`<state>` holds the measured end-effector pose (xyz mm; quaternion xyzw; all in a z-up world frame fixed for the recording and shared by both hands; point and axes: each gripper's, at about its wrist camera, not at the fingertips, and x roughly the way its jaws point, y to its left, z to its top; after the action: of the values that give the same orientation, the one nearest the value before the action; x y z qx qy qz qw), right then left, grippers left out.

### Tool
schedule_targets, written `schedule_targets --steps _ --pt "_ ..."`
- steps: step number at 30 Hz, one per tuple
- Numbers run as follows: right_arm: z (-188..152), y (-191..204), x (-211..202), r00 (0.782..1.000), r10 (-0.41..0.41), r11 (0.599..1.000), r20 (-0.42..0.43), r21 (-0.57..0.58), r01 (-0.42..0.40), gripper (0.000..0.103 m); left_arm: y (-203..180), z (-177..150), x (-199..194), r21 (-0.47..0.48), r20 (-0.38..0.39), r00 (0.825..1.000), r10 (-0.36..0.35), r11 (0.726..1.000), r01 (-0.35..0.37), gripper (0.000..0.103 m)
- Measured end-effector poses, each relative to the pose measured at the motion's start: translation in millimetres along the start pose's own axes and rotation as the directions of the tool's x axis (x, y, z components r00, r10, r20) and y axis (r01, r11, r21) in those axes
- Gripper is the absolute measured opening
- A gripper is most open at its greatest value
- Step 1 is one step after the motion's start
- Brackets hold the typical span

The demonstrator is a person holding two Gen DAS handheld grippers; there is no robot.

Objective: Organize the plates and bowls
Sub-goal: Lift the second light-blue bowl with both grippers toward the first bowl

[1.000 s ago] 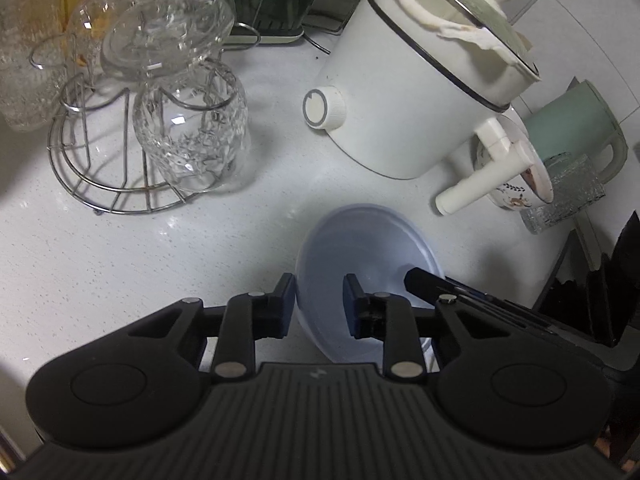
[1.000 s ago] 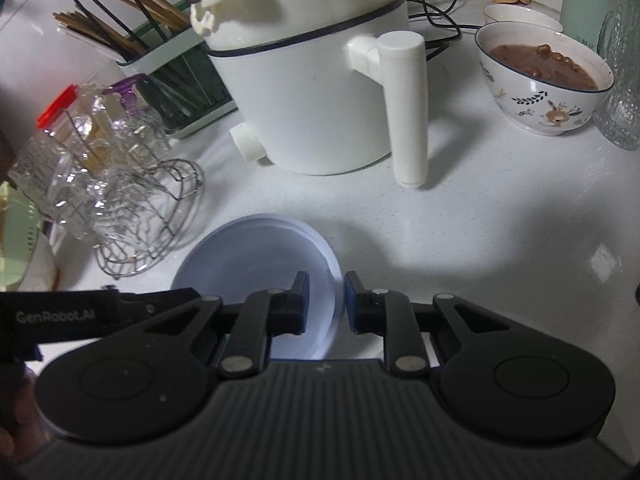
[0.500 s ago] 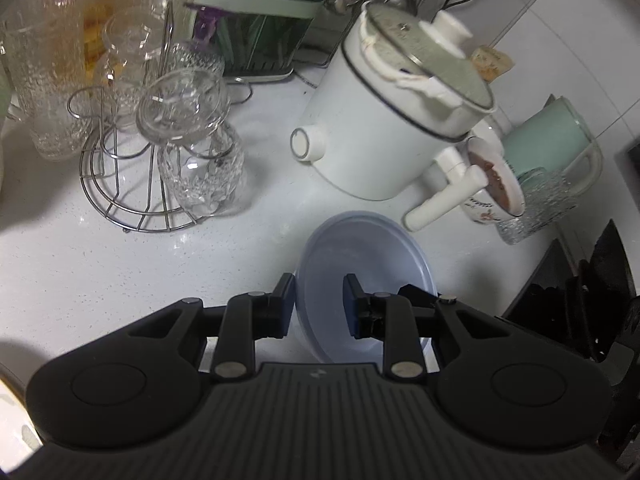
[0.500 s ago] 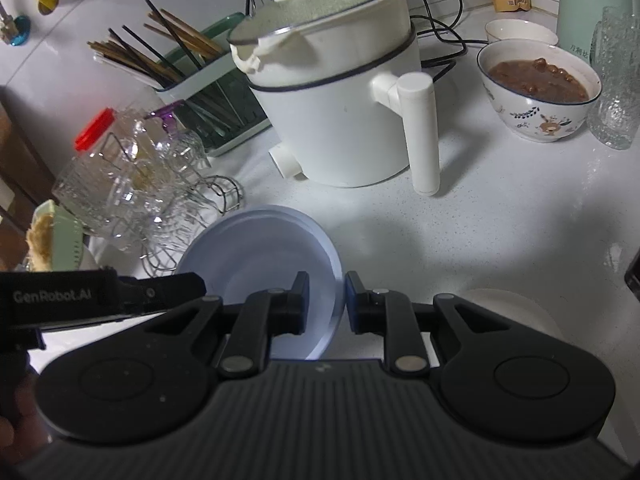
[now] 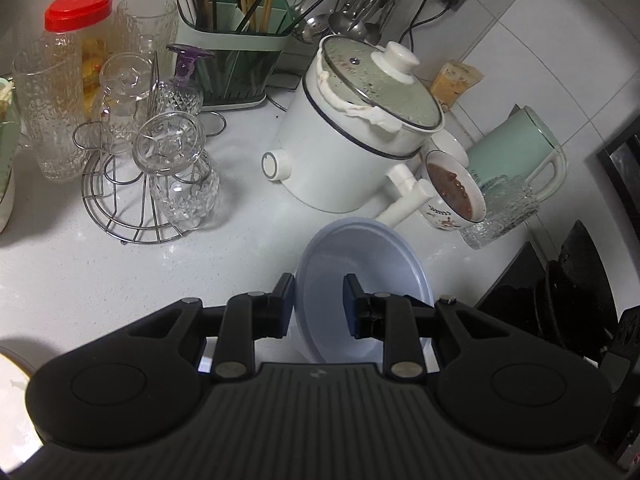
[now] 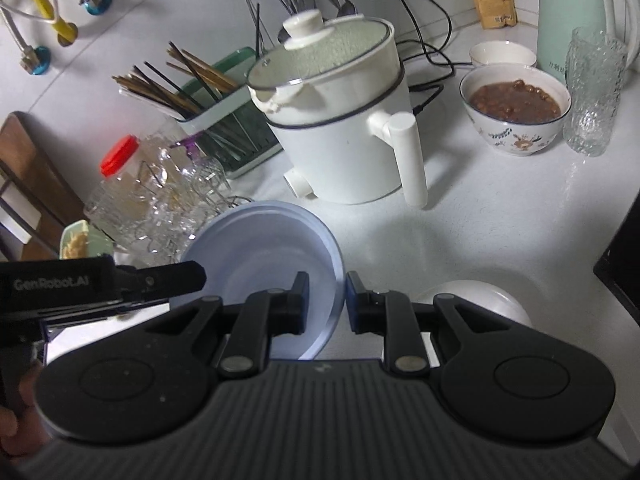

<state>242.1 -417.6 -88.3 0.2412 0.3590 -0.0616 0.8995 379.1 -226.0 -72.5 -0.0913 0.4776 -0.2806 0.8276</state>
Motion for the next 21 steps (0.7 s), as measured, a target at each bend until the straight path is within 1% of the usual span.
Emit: schedule_targets --steps 2,5,14,21 --pt "-2 2 -6 1.0 0.0 1.0 0.003 0.004 0.0 0.022 -1 -2 -7 0.006 0.006 1.0 -0.001 1.0 0.001 0.03" --pt "-5 5 -12 1.0 0.004 1.0 0.006 0.004 -0.004 0.022 2 -4 -16 -0.008 0.02 1.0 -0.017 1.0 0.017 0.03" --pt "-8 16 -27 0.999 0.028 1.0 0.041 0.009 -0.029 0.022 7 -11 -39 0.01 0.041 0.999 -0.026 1.0 0.025 0.03" --pt "-12 31 -32 0.997 0.06 0.998 0.053 -0.007 -0.059 0.022 18 -18 -56 -0.003 0.059 0.998 -0.001 1.0 0.002 0.03"
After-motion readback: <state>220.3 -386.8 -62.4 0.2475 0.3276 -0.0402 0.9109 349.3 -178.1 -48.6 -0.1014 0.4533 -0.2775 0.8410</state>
